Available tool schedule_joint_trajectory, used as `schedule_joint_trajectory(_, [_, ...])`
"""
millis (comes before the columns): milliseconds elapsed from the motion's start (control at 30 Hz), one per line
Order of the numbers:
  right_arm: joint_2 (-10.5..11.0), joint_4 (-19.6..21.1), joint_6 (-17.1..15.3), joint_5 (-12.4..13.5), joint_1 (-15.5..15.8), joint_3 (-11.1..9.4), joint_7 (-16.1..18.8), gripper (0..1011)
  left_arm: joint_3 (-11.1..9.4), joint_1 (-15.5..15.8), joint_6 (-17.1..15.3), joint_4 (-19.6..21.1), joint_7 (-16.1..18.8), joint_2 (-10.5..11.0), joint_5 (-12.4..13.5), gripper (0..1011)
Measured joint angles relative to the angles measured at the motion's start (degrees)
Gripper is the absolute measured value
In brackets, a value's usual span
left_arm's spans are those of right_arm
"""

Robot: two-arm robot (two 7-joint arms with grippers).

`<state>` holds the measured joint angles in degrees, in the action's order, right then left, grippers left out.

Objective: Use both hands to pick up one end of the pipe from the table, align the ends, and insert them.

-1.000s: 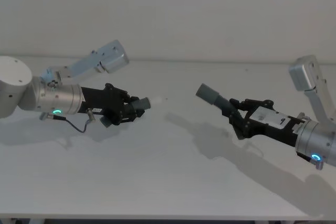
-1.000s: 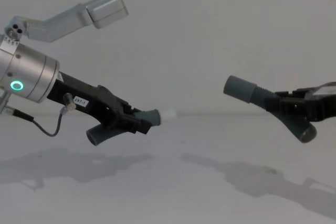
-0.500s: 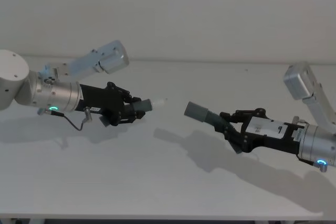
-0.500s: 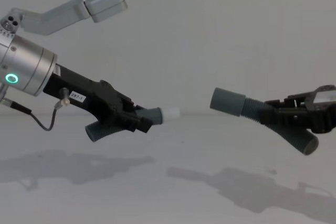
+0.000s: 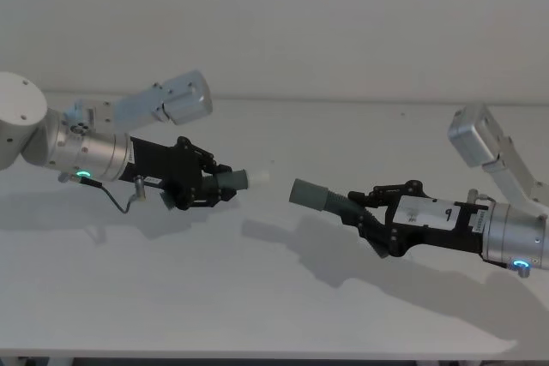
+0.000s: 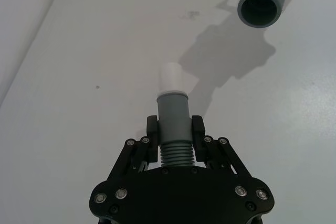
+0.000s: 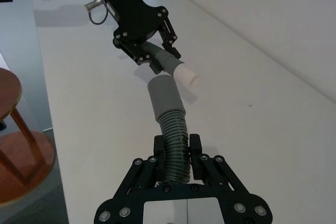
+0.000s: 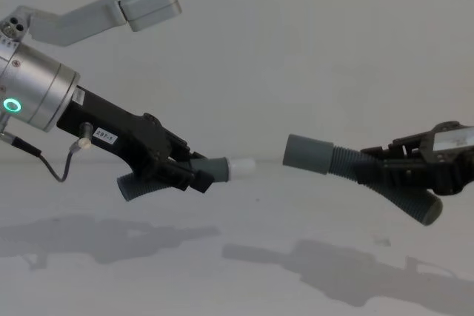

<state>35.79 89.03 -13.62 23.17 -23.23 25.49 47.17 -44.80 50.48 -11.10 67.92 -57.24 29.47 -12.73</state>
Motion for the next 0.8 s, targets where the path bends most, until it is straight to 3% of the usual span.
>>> schedule_joint_trajectory(800, [0.0, -2.3, -0.2, -1.3, -3.8, 3.6, 1.5, 279, -1.4, 1.4, 1.8, 1.0, -2.1, 1.3, -0.8, 365])
